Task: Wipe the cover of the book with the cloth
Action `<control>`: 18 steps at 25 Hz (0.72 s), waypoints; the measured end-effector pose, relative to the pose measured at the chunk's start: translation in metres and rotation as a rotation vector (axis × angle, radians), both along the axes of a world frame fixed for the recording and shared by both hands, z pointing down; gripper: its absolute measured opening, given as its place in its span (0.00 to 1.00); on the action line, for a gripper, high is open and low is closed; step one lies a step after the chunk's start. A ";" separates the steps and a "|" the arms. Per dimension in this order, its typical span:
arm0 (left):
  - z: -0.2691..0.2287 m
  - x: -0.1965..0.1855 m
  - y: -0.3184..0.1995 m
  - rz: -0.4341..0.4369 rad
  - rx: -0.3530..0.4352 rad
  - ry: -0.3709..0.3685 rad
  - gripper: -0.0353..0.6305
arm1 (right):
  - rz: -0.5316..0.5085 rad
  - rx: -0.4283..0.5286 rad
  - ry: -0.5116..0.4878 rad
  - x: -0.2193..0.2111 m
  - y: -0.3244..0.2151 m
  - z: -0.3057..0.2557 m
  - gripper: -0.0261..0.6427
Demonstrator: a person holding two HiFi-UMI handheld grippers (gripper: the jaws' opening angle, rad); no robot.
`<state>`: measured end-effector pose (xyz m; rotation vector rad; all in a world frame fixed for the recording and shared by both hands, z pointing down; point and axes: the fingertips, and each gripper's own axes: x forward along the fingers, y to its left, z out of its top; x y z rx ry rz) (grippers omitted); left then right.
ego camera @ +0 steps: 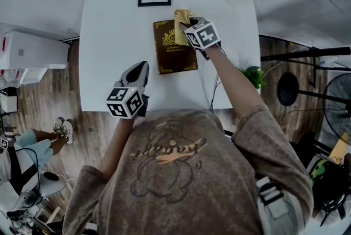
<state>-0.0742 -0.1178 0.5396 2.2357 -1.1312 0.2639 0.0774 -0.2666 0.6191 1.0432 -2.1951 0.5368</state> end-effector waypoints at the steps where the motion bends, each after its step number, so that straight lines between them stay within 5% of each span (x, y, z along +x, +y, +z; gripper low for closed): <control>1: 0.000 0.001 0.000 0.003 0.000 0.000 0.06 | 0.006 0.000 -0.001 0.002 0.001 0.000 0.14; 18: -0.004 0.035 -0.005 0.101 0.006 0.022 0.06 | 0.052 -0.036 -0.036 0.023 0.054 0.003 0.14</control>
